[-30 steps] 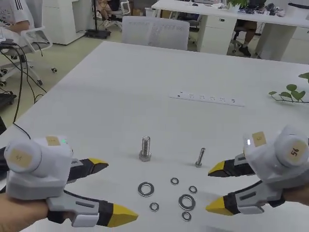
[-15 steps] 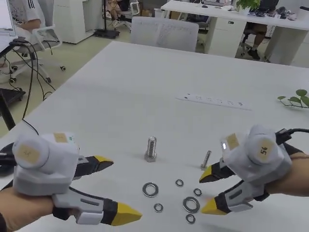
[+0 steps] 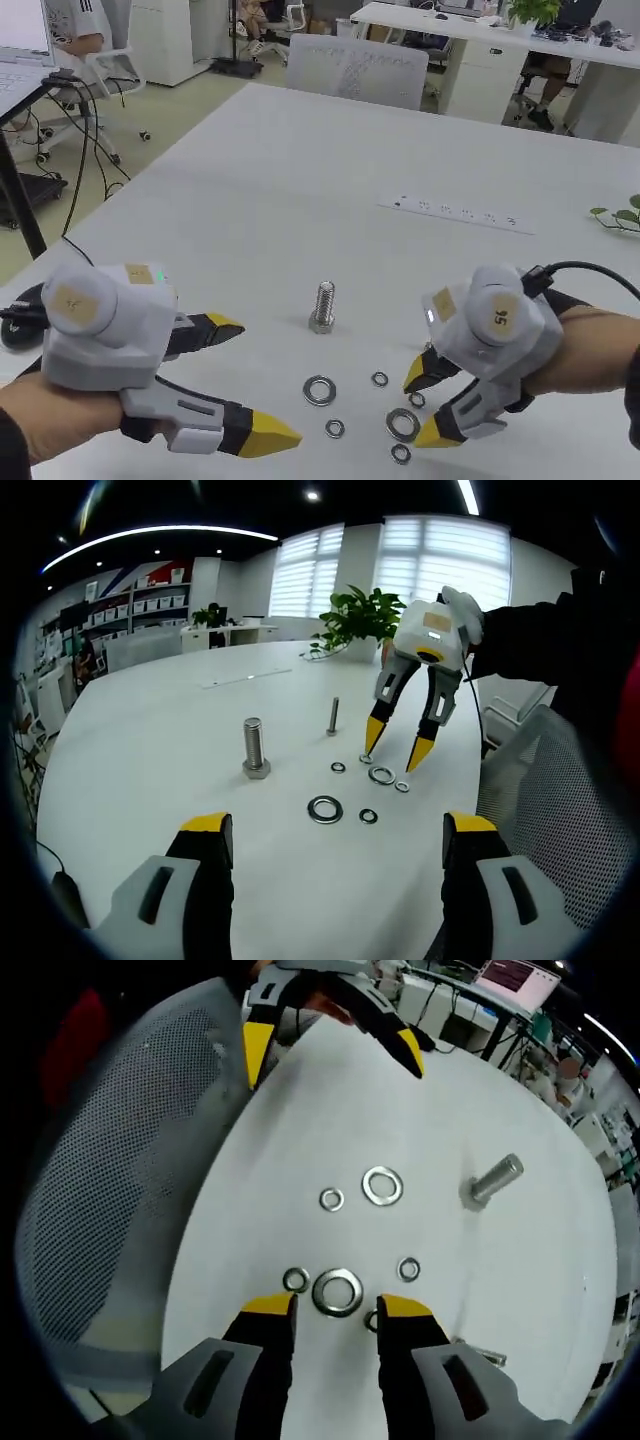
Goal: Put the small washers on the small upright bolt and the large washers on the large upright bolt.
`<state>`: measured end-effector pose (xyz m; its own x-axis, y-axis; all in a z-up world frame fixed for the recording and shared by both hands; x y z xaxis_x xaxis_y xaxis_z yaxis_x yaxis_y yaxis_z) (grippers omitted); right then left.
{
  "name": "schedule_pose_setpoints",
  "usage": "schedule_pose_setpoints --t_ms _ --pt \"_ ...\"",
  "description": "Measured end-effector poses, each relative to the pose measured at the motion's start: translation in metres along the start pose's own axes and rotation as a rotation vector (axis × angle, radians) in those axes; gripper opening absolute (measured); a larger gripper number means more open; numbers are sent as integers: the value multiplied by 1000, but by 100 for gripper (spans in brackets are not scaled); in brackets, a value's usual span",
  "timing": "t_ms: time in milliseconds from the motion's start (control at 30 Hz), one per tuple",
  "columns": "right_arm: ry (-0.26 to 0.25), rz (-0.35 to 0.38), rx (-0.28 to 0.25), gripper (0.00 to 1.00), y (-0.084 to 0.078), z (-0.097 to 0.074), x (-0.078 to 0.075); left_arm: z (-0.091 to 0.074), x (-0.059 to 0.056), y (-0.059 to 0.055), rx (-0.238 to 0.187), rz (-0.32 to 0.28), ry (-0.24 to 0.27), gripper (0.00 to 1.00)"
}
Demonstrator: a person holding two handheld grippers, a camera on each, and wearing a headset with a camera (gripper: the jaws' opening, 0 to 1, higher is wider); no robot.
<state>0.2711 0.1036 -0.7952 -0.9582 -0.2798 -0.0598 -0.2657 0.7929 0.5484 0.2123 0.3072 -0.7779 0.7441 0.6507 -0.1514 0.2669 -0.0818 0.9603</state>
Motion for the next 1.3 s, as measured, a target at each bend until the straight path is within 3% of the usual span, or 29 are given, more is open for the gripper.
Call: schedule_pose_setpoints --t_ms 100,200,767,1000,1300 --pt "16 -9 13 31 -2 3 -2 0 0 0 2 1 -1 86" --pt "24 -39 59 30 -7 5 -3 1 0 0 2 1 1 86" --pt "58 -65 74 27 -5 15 -6 2 1 0 2 -3 9 85" --pt "69 -9 80 26 -5 17 -8 3 1 -1 1 -1 7 84" --pt "55 1 96 25 -3 18 -6 2 2 1 -13 6 16 84"
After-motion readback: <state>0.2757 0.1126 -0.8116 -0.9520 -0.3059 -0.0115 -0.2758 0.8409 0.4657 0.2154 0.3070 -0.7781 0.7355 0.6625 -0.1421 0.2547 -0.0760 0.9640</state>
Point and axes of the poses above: the centre of the closed fingertips' face, and the gripper's own axes: z roughly forward along the fingers, x roughly to its left, y roughly out of its top, the point moved 7 cm from there along -z, roughly backward along the fingers, and after that the axes turned 13 degrees about -x, right-handed, at the moved point
